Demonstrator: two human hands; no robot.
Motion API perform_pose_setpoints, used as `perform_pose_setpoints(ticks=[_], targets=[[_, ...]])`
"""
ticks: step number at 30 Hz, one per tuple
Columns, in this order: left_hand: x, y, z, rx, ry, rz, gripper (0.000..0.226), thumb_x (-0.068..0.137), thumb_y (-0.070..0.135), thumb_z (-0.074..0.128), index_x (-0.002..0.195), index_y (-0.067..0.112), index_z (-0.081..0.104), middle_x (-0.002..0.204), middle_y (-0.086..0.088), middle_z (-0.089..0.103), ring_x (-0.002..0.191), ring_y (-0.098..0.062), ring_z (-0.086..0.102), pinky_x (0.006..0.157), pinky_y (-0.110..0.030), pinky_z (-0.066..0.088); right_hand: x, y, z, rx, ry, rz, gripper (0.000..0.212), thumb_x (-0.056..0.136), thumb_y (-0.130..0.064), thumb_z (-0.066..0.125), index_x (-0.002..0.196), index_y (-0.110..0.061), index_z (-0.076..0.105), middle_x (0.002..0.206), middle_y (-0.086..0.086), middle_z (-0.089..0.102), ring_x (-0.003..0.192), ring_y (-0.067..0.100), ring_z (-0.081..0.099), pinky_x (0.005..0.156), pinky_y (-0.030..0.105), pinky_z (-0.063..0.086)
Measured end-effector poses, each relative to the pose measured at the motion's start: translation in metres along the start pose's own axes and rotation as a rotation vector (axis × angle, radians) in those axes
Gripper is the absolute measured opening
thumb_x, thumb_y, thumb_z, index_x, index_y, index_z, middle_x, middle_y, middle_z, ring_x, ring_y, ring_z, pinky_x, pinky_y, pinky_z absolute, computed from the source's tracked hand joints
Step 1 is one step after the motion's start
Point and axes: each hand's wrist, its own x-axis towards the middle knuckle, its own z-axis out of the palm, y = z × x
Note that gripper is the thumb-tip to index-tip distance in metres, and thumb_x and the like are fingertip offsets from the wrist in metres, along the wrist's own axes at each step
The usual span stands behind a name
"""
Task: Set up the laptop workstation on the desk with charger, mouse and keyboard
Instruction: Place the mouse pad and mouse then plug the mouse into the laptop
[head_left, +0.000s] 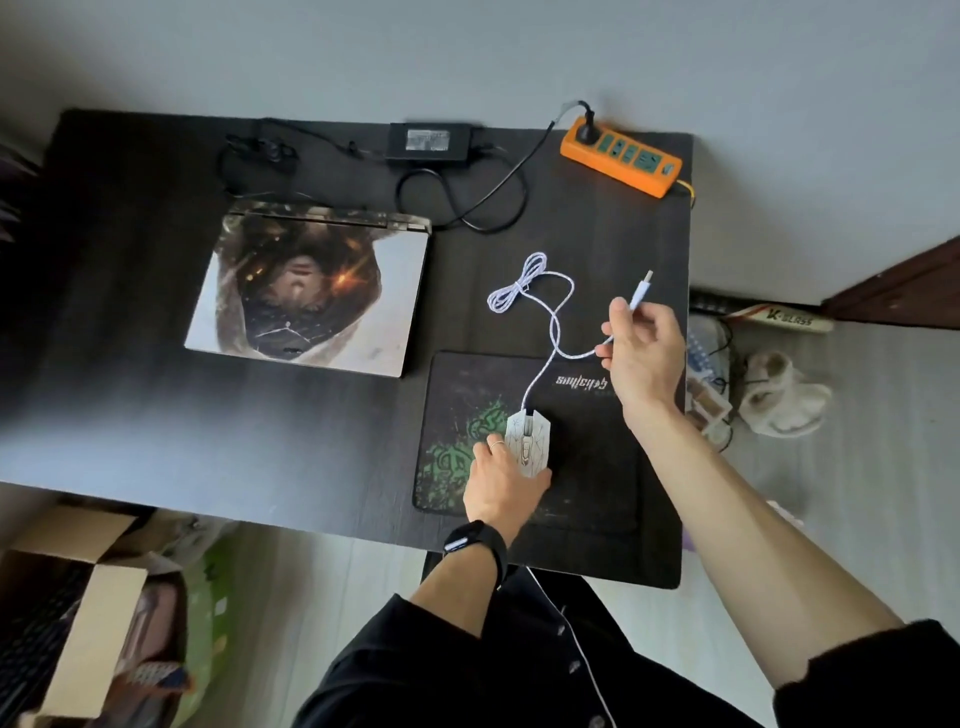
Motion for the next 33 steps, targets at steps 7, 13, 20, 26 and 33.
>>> perform_pose_setpoints(ticks=[7, 13, 20, 26, 33], targets=[[-0.007, 0.005, 0.003, 0.09, -0.115, 0.029, 0.08, 0.081, 0.056, 0.065, 0.14, 0.012, 0.035, 0.133, -0.004, 0.044, 0.123, -0.029, 0.052, 0.094, -0.044, 0.047, -0.018, -0.015, -0.007, -0.137, -0.119, -0.175, 0.009, 0.093, -0.039, 0.067, 0.094, -0.031, 0.064, 0.087, -0.01, 0.071, 0.059, 0.011, 0.072, 0.065, 0.031, 0.058], [0.001, 0.018, -0.077, -0.181, -0.066, 0.1, 0.031, 0.088, 0.046, 0.056, 0.11, 0.026, 0.066, 0.101, 0.005, 0.071, 0.098, -0.018, 0.067, 0.087, -0.034, 0.055, -0.035, 0.002, -0.016, -0.306, -0.298, -0.377, 0.014, 0.094, -0.031, 0.068, 0.102, -0.022, 0.075, 0.094, -0.005, 0.069, 0.08, 0.009, 0.072, 0.073, 0.023, 0.056], [-0.035, 0.048, -0.177, -0.596, 0.081, 0.546, 0.024, 0.079, 0.04, 0.078, 0.101, 0.034, 0.074, 0.09, 0.011, 0.074, 0.082, -0.007, 0.068, 0.075, -0.023, 0.056, -0.061, 0.007, -0.001, -0.261, -0.414, -0.603, 0.017, 0.092, -0.021, 0.072, 0.107, -0.022, 0.078, 0.098, -0.011, 0.069, 0.089, 0.009, 0.07, 0.082, 0.022, 0.055], [-0.04, 0.043, -0.183, -0.48, 0.179, 0.62, 0.014, 0.078, 0.034, 0.082, 0.09, 0.032, 0.078, 0.086, 0.017, 0.074, 0.081, 0.0, 0.068, 0.077, -0.023, 0.056, -0.068, 0.007, 0.018, -0.286, -0.41, -0.644, 0.017, 0.089, -0.014, 0.075, 0.104, -0.018, 0.079, 0.093, -0.026, 0.064, 0.086, -0.007, 0.065, 0.075, 0.008, 0.046], [-0.033, 0.036, -0.187, -0.335, 0.301, 0.646, 0.014, 0.082, 0.044, 0.077, 0.093, 0.035, 0.076, 0.088, 0.017, 0.071, 0.087, 0.0, 0.063, 0.074, -0.011, 0.046, -0.067, 0.0, 0.023, -0.239, -0.466, -0.58, 0.018, 0.092, -0.018, 0.072, 0.108, -0.022, 0.078, 0.096, -0.015, 0.07, 0.089, 0.006, 0.069, 0.082, 0.02, 0.053]])
